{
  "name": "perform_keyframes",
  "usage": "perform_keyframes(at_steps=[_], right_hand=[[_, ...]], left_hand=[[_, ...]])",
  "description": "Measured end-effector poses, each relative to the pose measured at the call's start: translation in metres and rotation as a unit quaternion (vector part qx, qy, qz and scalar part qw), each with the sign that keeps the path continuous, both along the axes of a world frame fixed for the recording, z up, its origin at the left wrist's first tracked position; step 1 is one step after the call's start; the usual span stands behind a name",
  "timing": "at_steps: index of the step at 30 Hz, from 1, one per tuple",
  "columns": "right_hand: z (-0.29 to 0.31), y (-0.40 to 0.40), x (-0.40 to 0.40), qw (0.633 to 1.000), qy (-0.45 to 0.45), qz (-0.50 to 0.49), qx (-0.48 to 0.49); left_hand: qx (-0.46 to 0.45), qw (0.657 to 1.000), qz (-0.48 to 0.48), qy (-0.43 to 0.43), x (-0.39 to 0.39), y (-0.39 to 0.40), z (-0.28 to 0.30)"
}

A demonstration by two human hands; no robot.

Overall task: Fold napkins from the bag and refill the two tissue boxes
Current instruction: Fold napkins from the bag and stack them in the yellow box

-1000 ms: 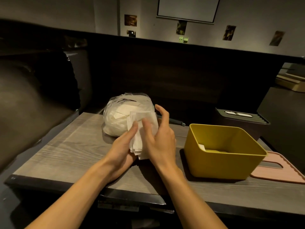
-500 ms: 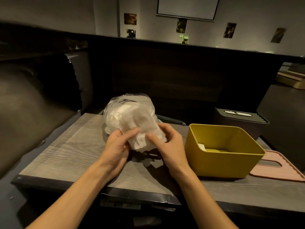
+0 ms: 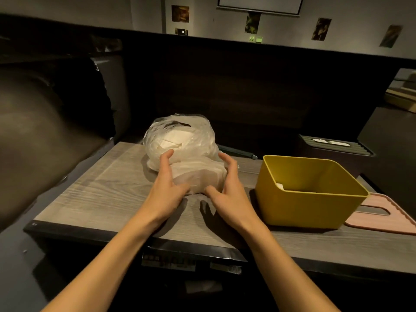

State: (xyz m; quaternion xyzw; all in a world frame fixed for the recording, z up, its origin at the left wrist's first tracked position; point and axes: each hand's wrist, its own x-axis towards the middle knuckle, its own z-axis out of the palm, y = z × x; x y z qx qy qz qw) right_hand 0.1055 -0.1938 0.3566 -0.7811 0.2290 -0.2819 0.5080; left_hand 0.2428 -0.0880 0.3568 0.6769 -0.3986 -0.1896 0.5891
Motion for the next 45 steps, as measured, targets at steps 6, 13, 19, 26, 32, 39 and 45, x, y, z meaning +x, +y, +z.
perform_keyframes(at_steps=[6,13,19,26,32,39,45], right_hand=[[-0.001,0.004,0.007,1.0,0.016,-0.018,-0.016],[-0.004,0.001,0.008,0.998,0.032,-0.041,-0.043],[-0.002,0.001,0.005,0.998,0.032,0.01,-0.051],[-0.003,-0.003,0.001,0.999,0.015,-0.04,-0.022],[-0.005,-0.003,0.002,0.998,0.017,-0.056,-0.025],[-0.006,0.0,0.008,0.996,0.044,-0.019,-0.078],[-0.005,0.0,0.007,0.993,0.029,-0.076,-0.081]], left_hand=[[0.013,0.999,-0.046,-0.011,0.001,-0.005,-0.004],[0.017,0.998,-0.027,-0.045,0.004,-0.008,-0.01],[0.001,1.0,-0.007,-0.023,0.008,-0.006,-0.012],[-0.028,0.998,-0.023,-0.043,0.006,-0.004,-0.008],[0.0,0.998,0.0,-0.066,0.006,-0.004,-0.008],[0.03,0.995,-0.042,-0.081,0.001,-0.003,-0.003],[0.016,0.994,-0.015,-0.108,0.004,-0.004,-0.007]])
